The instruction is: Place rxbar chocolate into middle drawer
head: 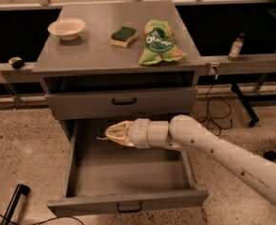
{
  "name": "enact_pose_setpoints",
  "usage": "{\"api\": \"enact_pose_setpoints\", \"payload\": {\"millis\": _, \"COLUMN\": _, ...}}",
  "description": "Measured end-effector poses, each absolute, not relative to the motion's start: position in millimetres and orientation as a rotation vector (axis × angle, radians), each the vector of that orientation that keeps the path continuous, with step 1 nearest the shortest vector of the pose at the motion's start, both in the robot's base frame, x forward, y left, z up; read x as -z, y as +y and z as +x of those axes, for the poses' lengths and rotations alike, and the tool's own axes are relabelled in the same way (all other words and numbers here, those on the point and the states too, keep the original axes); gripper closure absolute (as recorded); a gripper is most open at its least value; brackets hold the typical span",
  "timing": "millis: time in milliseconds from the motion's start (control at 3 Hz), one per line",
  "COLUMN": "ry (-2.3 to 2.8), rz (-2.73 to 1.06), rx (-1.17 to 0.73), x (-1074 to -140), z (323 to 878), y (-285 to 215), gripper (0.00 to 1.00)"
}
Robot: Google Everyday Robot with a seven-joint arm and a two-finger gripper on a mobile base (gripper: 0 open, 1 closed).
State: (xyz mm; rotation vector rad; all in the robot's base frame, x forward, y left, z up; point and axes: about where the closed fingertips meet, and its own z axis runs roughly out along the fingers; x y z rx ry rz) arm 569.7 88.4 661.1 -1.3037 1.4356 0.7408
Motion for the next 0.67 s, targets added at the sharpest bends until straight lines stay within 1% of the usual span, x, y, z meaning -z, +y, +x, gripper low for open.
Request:
{"api": "enact_pose_setpoints", "payload": {"millis": 333, "ry": 1.412, "rz": -1.296, "rx": -0.786, "x": -618.2, "z": 564.8, "y": 76.1, "gripper": 1.00}}
{"api": "enact_pose_setpoints", "payload": {"millis": 667, "ry": 1.412, "rz": -1.297, "rx": -0.786, "x": -617.8, "z": 564.8, "y": 76.6, "gripper": 1.00}}
